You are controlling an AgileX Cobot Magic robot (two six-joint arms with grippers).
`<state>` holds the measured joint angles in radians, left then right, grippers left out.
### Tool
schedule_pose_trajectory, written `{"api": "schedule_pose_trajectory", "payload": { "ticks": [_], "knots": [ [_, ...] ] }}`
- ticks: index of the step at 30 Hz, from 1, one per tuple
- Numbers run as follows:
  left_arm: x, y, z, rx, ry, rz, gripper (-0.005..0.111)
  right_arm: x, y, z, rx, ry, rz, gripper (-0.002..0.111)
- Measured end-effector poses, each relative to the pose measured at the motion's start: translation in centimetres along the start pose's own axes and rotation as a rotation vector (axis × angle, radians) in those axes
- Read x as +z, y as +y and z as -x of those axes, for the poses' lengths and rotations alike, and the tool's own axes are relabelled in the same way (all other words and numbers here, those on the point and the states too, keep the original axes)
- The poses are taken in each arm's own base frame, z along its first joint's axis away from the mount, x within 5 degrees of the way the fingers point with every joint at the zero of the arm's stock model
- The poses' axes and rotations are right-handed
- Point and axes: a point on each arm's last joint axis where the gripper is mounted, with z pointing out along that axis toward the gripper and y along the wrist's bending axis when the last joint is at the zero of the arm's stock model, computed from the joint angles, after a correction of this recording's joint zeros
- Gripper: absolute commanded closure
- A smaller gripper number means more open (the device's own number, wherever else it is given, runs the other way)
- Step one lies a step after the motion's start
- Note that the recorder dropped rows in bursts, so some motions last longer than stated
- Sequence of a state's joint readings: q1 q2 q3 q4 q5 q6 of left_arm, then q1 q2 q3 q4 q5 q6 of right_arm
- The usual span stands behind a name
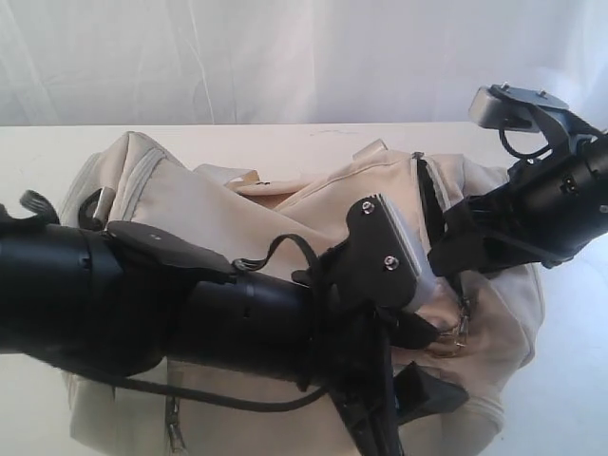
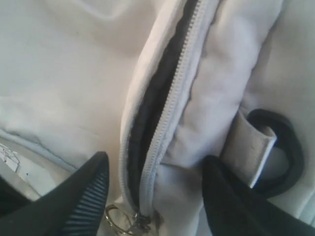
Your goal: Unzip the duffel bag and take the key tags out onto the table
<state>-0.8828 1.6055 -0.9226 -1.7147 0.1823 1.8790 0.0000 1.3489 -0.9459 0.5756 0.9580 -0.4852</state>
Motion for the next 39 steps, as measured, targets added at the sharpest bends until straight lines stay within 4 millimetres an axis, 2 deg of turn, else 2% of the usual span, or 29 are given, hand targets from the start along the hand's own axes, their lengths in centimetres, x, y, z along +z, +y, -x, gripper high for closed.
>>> {"api": "schedule_pose_trajectory", "payload": {
  "ticks": [5, 12, 19, 28, 29, 33, 35, 36, 39],
  "knots": [
    [1.3, 0.9, -0.1, 0.052, 0.029, 0.043, 0.049, 0.1, 0.0, 0.0, 0.004, 0.000, 0.004, 0.055],
    [1.7, 1.7, 1.1, 0.079, 0.015, 0.086, 0.049, 0.4, -0.1, 0.1, 0.010, 0.010, 0.006, 0.055],
    [2.9, 2.0, -0.1, 0.065, 0.058, 0.085, 0.051, 1.0, -0.5, 0.2, 0.021, 0.024, 0.005, 0.055],
    [3.1, 2.0, -0.3, 0.063, 0.063, 0.082, 0.056, 1.0, -0.5, 0.2, 0.021, 0.021, 0.003, 0.055],
    [3.1, 2.0, -0.3, 0.063, 0.063, 0.082, 0.058, 1.0, -0.5, 0.2, 0.021, 0.021, 0.003, 0.055],
    [3.0, 2.2, -0.4, 0.063, 0.079, 0.110, 0.084, 1.0, -0.5, 0.2, 0.022, 0.018, 0.004, 0.055],
    [3.0, 2.3, -0.4, 0.063, 0.081, 0.114, 0.102, 1.0, -0.5, 0.2, 0.022, 0.018, 0.004, 0.055],
    [3.0, 2.2, -0.4, 0.063, 0.078, 0.109, 0.107, 1.0, -0.5, 0.2, 0.022, 0.018, 0.004, 0.055],
    [3.1, 2.2, -0.2, 0.064, 0.068, 0.098, 0.107, 1.0, -0.5, 0.2, 0.022, 0.018, 0.003, 0.055]
  ]
}}
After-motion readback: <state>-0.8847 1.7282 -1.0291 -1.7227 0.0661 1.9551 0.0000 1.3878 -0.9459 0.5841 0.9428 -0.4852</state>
